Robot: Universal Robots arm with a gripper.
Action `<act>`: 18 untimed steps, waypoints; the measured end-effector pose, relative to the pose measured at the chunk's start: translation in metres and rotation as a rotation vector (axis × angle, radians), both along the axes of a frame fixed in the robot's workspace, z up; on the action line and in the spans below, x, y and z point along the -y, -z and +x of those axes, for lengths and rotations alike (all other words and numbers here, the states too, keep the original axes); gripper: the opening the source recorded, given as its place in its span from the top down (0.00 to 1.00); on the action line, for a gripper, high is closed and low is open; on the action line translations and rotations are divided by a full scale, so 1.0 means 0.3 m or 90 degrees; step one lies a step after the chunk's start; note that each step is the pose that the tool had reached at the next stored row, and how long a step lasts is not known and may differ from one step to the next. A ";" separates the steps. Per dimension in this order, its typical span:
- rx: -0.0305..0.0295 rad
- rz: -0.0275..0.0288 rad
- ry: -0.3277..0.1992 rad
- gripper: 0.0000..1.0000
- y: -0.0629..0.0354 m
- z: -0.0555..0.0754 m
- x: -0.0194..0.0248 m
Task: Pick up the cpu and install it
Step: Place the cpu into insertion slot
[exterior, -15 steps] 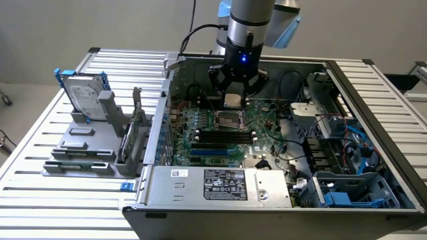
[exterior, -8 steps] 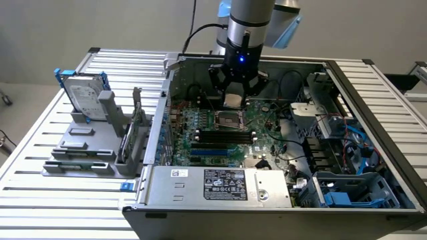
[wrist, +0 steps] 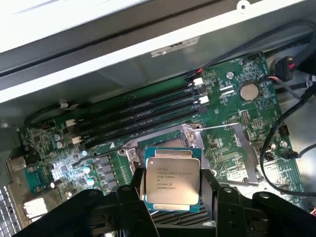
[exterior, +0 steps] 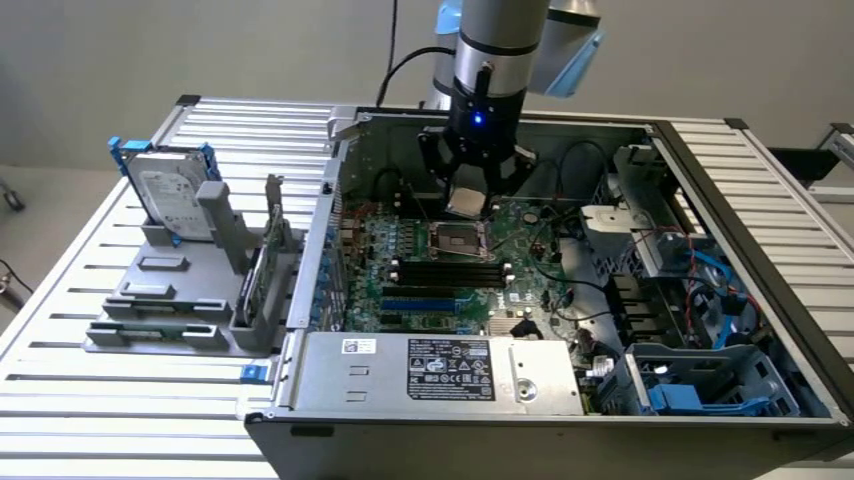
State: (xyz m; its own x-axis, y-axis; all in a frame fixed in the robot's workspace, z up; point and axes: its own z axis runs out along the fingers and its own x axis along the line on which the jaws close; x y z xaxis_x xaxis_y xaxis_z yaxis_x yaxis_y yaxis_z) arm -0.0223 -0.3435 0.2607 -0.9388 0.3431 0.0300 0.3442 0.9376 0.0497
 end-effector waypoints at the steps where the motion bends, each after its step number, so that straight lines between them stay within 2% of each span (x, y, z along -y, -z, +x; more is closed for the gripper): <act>1: 0.0000 0.0000 0.012 0.45 0.001 0.000 0.000; 18: 0.0000 0.0000 0.209 0.45 0.017 0.000 0.000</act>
State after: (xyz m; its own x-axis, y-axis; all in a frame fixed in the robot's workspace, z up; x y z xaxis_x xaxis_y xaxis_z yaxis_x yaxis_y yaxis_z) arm -0.0224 -0.3435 0.2557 -0.7782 0.6273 0.0300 0.6280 0.7766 0.0498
